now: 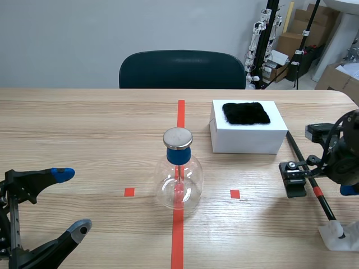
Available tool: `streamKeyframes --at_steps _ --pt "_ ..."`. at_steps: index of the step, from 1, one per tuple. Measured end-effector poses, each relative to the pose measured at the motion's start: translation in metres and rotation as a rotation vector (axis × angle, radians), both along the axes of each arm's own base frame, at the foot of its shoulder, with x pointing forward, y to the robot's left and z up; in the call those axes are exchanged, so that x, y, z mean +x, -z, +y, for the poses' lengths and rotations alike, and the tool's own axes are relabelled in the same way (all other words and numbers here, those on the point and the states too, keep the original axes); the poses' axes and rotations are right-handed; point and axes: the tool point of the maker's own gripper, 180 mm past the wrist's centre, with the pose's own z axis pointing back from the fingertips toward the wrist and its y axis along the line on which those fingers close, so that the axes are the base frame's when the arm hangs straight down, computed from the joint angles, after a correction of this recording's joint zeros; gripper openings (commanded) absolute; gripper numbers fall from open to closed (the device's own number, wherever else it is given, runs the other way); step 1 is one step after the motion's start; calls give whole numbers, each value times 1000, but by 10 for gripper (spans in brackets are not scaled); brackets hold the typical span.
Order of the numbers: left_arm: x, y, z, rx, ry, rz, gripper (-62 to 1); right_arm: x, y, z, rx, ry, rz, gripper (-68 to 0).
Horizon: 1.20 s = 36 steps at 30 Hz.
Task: Do the electroscope experiment. pick up the black charging rod
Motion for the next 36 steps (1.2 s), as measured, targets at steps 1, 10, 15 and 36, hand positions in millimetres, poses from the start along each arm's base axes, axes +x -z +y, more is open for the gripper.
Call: streamKeyframes --at_steps 1,10,15,36 --pt "0 0 0 1 0 0 14 0 0 0 1 1 1 -23" --pt "0 1 0 3 0 2 14 0 0 1 2 0 1 -28" --pt "0 1 0 3 0 2 14 0 0 4 29 8 -2 -72" --pt "0 1 0 3 0 2 14 -5 5 -9 63 52 1 -72"
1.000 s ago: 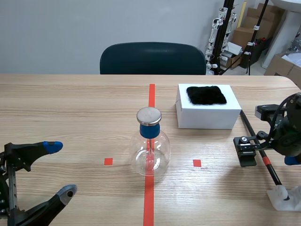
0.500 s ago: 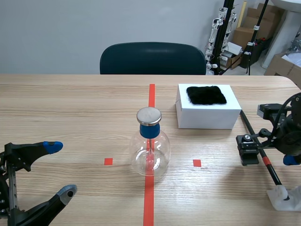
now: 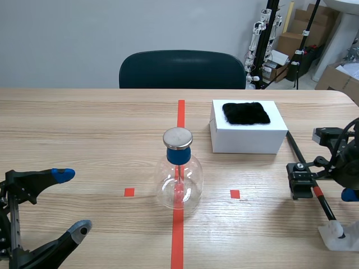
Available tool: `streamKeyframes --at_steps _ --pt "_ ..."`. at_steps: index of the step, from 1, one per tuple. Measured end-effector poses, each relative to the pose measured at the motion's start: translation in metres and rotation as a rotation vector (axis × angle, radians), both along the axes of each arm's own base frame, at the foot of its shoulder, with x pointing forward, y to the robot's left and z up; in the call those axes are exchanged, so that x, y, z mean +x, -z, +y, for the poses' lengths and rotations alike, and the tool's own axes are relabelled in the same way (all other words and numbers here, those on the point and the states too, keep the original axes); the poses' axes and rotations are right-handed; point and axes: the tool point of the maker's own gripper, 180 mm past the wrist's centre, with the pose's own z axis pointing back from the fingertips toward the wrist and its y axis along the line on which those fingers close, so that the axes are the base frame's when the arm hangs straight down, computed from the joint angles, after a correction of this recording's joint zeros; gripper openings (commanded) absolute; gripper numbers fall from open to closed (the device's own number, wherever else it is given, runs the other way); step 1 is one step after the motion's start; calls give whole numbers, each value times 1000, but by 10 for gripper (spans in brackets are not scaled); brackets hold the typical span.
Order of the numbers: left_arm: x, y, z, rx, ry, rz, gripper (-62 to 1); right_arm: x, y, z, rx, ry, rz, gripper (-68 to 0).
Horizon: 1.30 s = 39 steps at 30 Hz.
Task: Do the electroscope experiment. pick up the black charging rod
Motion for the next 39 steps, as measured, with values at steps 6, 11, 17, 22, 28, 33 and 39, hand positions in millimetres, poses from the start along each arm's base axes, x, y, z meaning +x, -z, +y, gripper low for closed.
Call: streamKeyframes --at_steps 6,11,17,22,28,33,39 --pt "0 0 0 0 0 0 14 0 0 0 -2 -1 0 -72" --pt "0 0 0 0 0 0 14 0 0 0 -2 -1 0 -139" --pt "0 0 0 0 0 0 14 0 0 0 2 0 0 -230" --pt "0 -1 0 7 -6 -22 14 0 0 2 13 3 1 -283" --pt "0 -1 0 8 -7 -26 14 1 -1 1 22 9 -6 -362" --pt "0 -1 0 8 -7 -26 14 4 -3 -2 15 9 -23 -415" --pt "0 -1 0 8 -7 -26 14 6 -4 -2 16 10 -36 -465"
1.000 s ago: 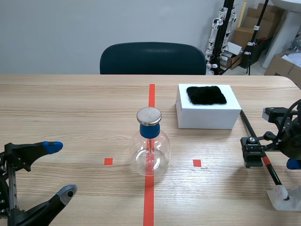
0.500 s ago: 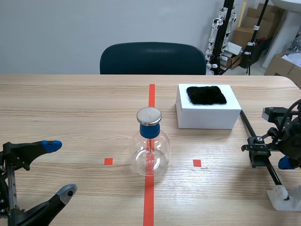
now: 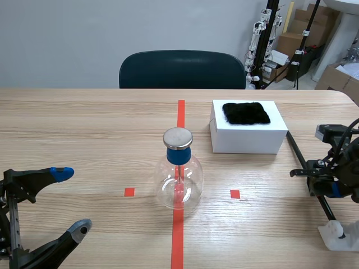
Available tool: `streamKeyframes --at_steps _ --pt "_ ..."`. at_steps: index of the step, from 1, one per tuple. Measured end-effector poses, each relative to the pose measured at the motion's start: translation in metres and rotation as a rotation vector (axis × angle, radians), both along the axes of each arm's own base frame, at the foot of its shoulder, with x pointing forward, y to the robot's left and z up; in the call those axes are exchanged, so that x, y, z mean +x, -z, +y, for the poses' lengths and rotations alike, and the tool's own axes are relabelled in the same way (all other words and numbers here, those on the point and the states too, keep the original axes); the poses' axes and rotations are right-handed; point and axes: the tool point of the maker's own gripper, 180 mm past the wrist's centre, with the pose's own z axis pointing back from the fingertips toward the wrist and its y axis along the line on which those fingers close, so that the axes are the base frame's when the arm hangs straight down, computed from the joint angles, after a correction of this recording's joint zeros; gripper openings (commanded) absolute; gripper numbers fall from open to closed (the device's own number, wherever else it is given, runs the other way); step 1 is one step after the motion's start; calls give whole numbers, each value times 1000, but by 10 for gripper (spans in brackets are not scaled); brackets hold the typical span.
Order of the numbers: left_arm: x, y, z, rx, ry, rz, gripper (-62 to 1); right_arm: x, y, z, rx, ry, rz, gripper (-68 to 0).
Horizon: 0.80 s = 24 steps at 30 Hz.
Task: Do the electroscope experiment. pick up the black charging rod
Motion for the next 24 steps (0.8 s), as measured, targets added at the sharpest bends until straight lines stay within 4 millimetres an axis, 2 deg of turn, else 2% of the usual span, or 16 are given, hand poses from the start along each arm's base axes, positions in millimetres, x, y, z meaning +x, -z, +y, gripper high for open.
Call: streamKeyframes --at_steps 9,19,22,24 --pt "0 0 0 0 0 0 14 -3 1 0 1 1 15 -516" --pt "0 0 0 0 0 0 14 -5 1 0 2 1 30 -624" --pt "0 0 0 0 0 0 14 -5 2 0 2 1 31 -677" --pt "0 0 0 0 0 0 14 -5 2 1 4 2 31 -679"
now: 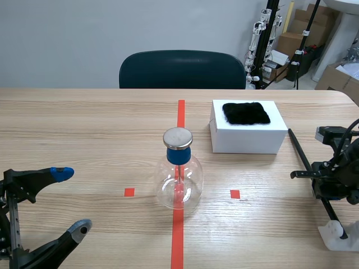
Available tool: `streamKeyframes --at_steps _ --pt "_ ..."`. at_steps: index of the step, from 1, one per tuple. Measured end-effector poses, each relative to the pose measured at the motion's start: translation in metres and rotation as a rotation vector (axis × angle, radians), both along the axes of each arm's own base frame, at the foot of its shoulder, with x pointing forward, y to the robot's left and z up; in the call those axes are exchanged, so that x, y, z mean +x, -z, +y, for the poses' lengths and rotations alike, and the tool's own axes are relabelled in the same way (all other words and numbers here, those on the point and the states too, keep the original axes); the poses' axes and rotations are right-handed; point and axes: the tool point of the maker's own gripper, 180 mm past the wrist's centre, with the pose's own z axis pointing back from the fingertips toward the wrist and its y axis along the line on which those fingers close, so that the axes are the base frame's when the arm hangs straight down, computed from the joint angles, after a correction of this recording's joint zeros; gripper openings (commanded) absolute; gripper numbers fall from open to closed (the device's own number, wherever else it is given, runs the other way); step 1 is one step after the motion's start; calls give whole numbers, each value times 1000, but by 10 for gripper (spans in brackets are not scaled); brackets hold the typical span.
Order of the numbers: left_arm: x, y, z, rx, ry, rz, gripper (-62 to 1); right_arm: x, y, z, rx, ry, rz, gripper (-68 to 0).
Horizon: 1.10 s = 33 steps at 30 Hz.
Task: Do the electroscope experiment. pick up the black charging rod
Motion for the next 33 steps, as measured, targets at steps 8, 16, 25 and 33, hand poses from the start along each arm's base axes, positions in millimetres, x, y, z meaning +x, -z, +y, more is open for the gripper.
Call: streamKeyframes --at_steps 8,16,25,33 --pt "0 0 0 0 0 0 14 0 0 1 8 2 -1 -679" --pt "0 0 0 0 0 0 14 8 -13 -5 -16 -14 -34 -679" --pt "0 0 0 -1 0 0 14 25 -53 -16 -90 -83 -150 -679" --pt "0 0 0 -1 0 0 14 27 -98 -28 -202 -166 -326 -678"
